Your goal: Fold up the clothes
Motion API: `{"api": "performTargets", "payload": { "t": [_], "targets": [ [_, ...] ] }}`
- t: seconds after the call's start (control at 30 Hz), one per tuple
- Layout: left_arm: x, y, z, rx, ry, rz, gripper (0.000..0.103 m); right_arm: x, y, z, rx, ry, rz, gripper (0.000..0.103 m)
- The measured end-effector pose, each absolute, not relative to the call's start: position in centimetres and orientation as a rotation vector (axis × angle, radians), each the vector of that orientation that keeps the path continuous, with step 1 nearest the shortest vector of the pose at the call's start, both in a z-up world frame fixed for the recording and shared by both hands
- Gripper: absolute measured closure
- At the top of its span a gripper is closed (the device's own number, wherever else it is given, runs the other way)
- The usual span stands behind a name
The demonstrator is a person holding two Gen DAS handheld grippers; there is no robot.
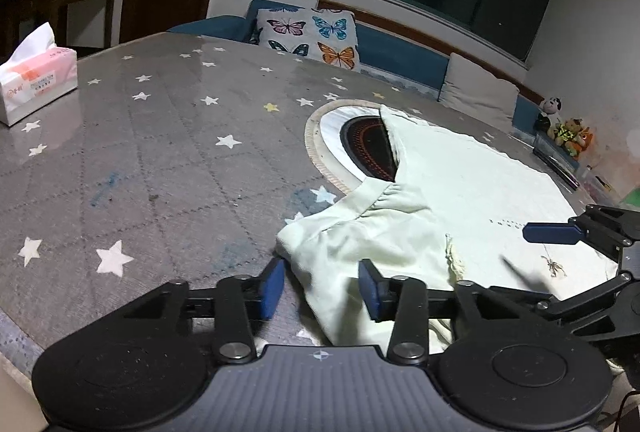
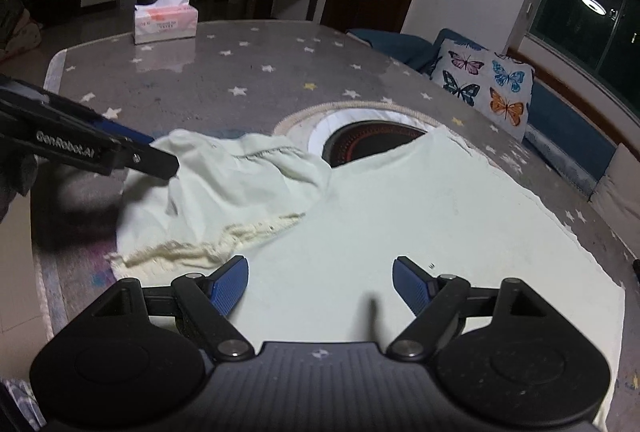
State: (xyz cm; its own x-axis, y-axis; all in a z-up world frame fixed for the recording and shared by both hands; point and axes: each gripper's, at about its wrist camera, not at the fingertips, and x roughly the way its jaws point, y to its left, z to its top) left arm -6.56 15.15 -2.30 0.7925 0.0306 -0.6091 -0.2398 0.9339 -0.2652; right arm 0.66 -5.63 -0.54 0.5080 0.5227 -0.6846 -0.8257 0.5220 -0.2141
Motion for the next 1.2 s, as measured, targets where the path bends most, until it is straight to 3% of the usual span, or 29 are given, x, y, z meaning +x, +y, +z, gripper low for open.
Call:
{"api": "performTargets", "payload": {
  "t": [0.13, 0.3, 0.8, 0.97, 1.03, 1.2],
  "targets": [
    [-6.5, 15.2, -2.3, -0.357, 0.644, 0.132, 0.087, 0.2, -5.3, -0.6, -0.548, 0.591, 0.862, 0.022],
    [-6.9, 15.2, -1.8, -0.372, 0.622, 0.114, 0.095, -0.1, -5.4, -0.5, -0.519, 0.585, 0.851, 0.022],
    [-6.1, 8.8, 2.4, -0.233, 0.498, -0.198, 0.097, 0.0, -8.0, -0.9, -0.475, 0.616, 0.816, 0.022],
    [-5.4, 6.4, 1.4, -0.174, 0.547, -0.294, 0.091, 1.5, -11.4, -0.3, -0.439, 0.636, 0.713, 0.022],
    [-5.4, 5.7, 1.0, -0.150, 0.569, -0.325, 0.071, 2.2, -12.7, -0.1, -0.412, 0.647, 0.675, 0.022],
    [-6.1, 5.2, 0.7, -0.112, 0.580, -0.371, 0.059, 3.9, -14.8, 0.8, -0.322, 0.656, 0.629, 0.022]
  ]
}}
